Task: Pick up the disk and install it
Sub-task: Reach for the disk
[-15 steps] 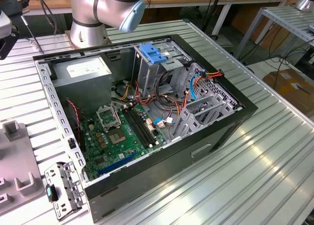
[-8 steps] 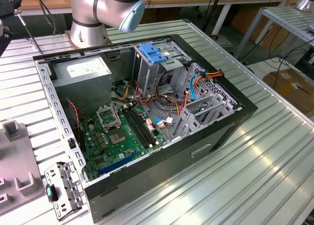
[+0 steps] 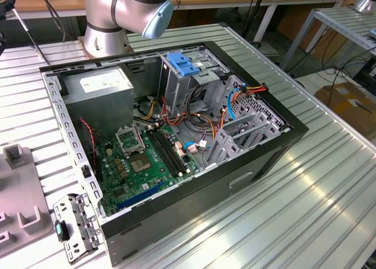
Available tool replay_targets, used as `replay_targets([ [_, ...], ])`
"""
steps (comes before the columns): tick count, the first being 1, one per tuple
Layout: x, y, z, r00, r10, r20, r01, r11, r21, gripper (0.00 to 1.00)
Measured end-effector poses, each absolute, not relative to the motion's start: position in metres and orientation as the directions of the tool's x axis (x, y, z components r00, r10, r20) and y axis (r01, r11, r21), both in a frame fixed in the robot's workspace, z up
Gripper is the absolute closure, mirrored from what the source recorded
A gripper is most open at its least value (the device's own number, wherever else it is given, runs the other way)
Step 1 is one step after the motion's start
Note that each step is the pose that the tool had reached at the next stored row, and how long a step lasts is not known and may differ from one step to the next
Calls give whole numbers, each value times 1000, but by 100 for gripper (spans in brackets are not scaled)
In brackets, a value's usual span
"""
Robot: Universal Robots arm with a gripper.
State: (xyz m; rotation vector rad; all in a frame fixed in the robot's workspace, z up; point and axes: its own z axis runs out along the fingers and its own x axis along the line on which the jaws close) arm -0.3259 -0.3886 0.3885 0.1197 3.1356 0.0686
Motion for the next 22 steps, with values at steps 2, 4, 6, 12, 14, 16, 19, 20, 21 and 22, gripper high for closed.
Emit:
replay_targets([
  [2, -328, -388, 388, -997, 76, -1, 76, 996, 44, 89],
  [4, -330, -388, 388, -997, 76, 0, 76, 996, 44, 89],
  [6, -332, -387, 388, -997, 76, 0, 76, 996, 44, 89],
  [12, -336, -383, 388, -997, 76, 2, 76, 996, 44, 89],
  [14, -339, -382, 388, -997, 76, 3, 76, 996, 44, 89],
  [16, -343, -380, 388, -997, 76, 3, 76, 996, 44, 89],
  [19, -350, -378, 388, -997, 76, 4, 76, 996, 44, 89],
  [20, -353, -378, 388, -997, 76, 4, 76, 996, 44, 89],
  [21, -357, -378, 388, -997, 76, 5, 76, 996, 44, 89],
  [22, -360, -378, 388, -997, 76, 5, 76, 996, 45, 89],
])
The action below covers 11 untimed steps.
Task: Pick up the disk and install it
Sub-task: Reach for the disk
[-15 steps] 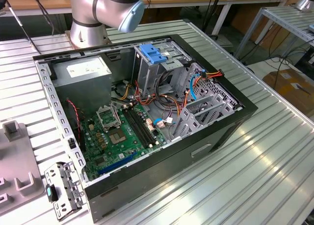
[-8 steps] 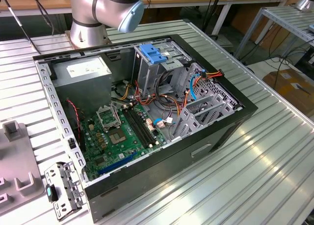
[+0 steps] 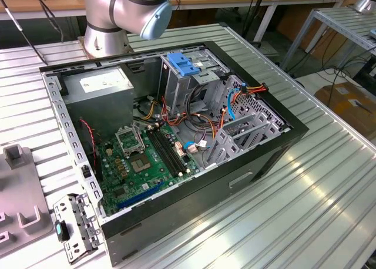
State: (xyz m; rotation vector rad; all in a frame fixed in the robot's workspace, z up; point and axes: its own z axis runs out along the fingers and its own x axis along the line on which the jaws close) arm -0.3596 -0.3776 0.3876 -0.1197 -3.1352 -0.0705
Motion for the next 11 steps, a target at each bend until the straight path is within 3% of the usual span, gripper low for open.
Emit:
replay_targets([
  [11, -377, -377, 388, -997, 76, 6, 76, 996, 48, 89],
])
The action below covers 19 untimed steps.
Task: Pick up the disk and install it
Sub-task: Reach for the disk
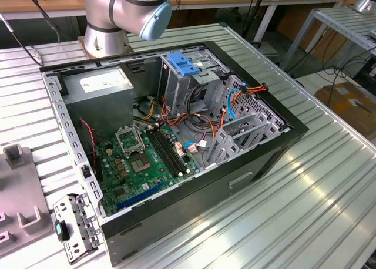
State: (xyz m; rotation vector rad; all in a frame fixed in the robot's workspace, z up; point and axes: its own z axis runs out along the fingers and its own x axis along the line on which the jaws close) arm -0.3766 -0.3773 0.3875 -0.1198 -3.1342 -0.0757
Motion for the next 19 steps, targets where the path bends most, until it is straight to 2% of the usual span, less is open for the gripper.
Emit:
replay_targets([
  [19, -392, -377, 388, -997, 76, 6, 76, 996, 48, 89],
])
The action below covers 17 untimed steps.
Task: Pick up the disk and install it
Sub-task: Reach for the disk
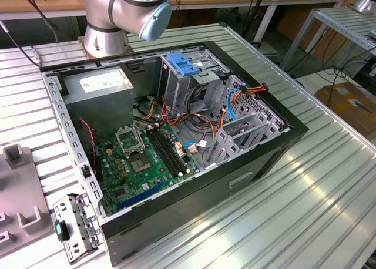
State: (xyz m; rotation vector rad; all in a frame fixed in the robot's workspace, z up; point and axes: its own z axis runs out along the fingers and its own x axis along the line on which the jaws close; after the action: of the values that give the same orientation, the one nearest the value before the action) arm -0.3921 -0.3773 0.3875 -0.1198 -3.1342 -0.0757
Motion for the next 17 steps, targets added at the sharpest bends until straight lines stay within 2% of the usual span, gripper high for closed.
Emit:
replay_targets([
  [17, -424, -377, 387, -997, 76, 6, 76, 996, 48, 89],
])
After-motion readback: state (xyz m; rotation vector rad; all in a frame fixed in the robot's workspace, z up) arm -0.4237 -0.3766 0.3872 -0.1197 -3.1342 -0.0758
